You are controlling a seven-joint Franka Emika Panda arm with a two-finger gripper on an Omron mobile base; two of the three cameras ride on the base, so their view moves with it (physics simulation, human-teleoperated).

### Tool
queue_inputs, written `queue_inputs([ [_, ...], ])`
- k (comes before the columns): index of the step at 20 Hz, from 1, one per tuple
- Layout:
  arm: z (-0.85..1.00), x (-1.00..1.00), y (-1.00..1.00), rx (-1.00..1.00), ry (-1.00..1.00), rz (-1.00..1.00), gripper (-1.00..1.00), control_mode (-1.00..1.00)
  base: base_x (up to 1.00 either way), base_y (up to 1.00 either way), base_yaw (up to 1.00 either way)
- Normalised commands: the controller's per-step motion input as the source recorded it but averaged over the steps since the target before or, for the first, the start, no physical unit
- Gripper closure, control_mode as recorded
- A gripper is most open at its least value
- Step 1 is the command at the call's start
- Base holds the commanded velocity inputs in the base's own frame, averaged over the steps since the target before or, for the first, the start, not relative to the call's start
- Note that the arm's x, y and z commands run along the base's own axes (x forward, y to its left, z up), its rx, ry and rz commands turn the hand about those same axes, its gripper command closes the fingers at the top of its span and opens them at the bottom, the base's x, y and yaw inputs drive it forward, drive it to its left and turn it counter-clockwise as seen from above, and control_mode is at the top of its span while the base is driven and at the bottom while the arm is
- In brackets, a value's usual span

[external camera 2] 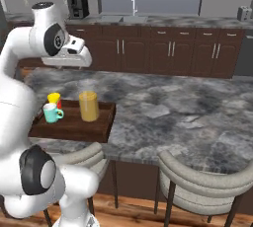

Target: There is a tray on the dining counter. Grab the cup, mug, and pitcher and place them on the tray. The pitcher may be placed next to the tray if it cannot fit the tray.

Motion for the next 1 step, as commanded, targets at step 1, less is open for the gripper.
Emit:
queue_inputs([
  [1, -0.61, -1.0, -0.13, 0.0, -0.16, 0.09, -1.0, -1.0, 0.0, 0.0, 0.0],
])
